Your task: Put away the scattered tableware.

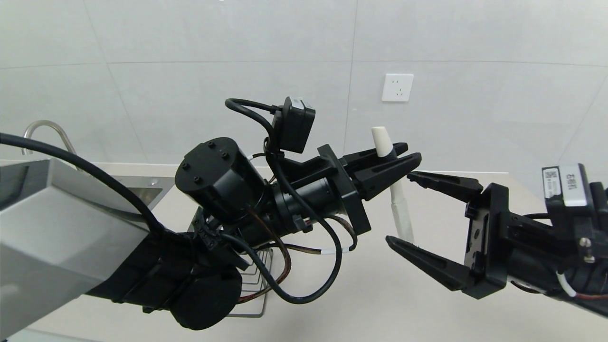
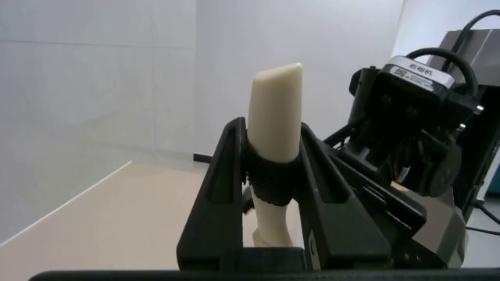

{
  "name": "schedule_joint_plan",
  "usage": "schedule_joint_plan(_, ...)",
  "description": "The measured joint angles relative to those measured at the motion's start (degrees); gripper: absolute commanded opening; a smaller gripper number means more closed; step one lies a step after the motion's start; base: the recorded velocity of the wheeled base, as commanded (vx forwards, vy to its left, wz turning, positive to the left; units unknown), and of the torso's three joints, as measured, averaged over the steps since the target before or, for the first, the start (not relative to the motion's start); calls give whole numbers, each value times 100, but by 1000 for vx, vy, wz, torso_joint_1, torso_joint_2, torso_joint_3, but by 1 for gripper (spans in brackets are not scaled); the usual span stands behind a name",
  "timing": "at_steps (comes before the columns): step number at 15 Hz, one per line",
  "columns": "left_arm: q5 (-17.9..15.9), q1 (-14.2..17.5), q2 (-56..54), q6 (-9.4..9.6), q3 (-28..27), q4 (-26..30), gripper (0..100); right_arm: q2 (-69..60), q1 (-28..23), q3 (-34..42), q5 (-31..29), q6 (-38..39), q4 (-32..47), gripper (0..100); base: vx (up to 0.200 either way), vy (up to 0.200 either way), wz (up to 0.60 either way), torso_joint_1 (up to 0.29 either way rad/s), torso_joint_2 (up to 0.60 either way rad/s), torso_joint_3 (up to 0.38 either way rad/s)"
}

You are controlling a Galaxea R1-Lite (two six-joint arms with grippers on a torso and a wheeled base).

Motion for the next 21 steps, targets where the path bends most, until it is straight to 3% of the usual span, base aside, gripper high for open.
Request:
schedule_joint_plan(2, -5, 4, -11, 91, 113, -9, 0, -166, -72, 222, 0, 0, 6, 100, 0, 0, 0, 0, 0, 0)
schedule_joint_plan(4, -11, 11, -24, 323, 304, -26, 0, -557, -284, 695, 0, -13, 16, 100, 0, 0, 0, 0, 0, 0)
schedule_joint_plan(5, -24, 9, -33, 535, 433, -33, 0, -785, -404, 894, 0, -24, 27, 100, 0, 0, 0, 0, 0, 0)
schedule_joint_plan(6, -40, 9, -52, 712, 588, -33, 0, -1091, -560, 1087, 4, -35, 30, 100, 0, 0, 0, 0, 0, 0)
schedule_joint_plan(12, -55, 65, -720, 1303, 1781, 13, 0, -3705, -1869, 1751, 24, -27, 477, 100, 0, 0, 0, 0, 0, 0)
schedule_joint_plan(16, -55, 106, -1270, 1437, 2297, 32, 0, -5678, -2633, 1818, 17, 2, 1596, 100, 0, 0, 0, 0, 0, 0)
schedule_joint_plan(21, -44, 229, -1729, 1441, 2423, 11, 0, -7726, -3117, 1840, -110, 79, 3682, 100, 0, 0, 0, 0, 0, 0)
